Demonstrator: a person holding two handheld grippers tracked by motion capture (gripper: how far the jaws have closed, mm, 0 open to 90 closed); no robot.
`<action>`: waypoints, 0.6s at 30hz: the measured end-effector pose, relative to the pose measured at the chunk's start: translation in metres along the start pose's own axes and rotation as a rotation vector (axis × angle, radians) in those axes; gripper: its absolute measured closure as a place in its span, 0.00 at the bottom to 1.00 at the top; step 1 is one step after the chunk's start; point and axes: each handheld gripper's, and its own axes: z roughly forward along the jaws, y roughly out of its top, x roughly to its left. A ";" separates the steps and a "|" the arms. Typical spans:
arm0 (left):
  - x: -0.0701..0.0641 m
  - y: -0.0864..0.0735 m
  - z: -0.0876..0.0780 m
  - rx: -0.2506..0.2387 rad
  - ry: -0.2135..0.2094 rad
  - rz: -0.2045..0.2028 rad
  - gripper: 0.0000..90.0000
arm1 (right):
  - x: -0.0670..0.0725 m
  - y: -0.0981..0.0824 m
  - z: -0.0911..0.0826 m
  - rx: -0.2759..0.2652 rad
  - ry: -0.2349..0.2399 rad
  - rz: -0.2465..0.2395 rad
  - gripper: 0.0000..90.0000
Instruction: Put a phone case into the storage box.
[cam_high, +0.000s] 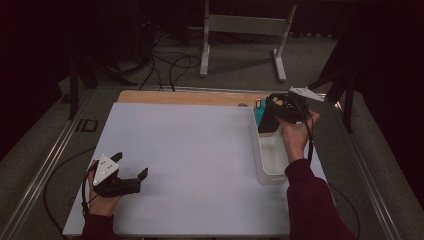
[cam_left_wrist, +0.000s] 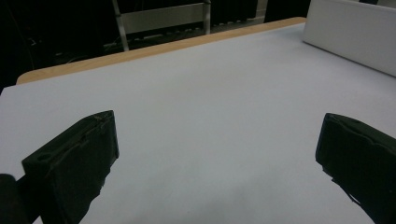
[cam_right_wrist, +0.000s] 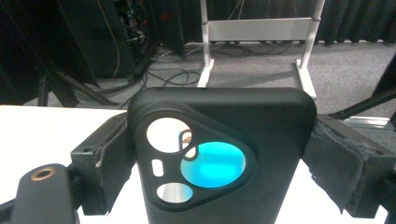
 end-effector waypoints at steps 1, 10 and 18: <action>0.000 0.000 0.000 0.000 0.001 0.000 0.00 | 0.000 0.000 0.001 0.004 -0.004 0.000 0.15; 0.000 0.000 -0.001 -0.003 0.001 0.001 0.00 | 0.004 -0.007 0.016 0.048 -0.034 -0.026 0.15; 0.000 0.001 -0.002 -0.008 0.001 0.000 0.00 | 0.008 -0.013 0.029 0.076 -0.048 -0.033 0.15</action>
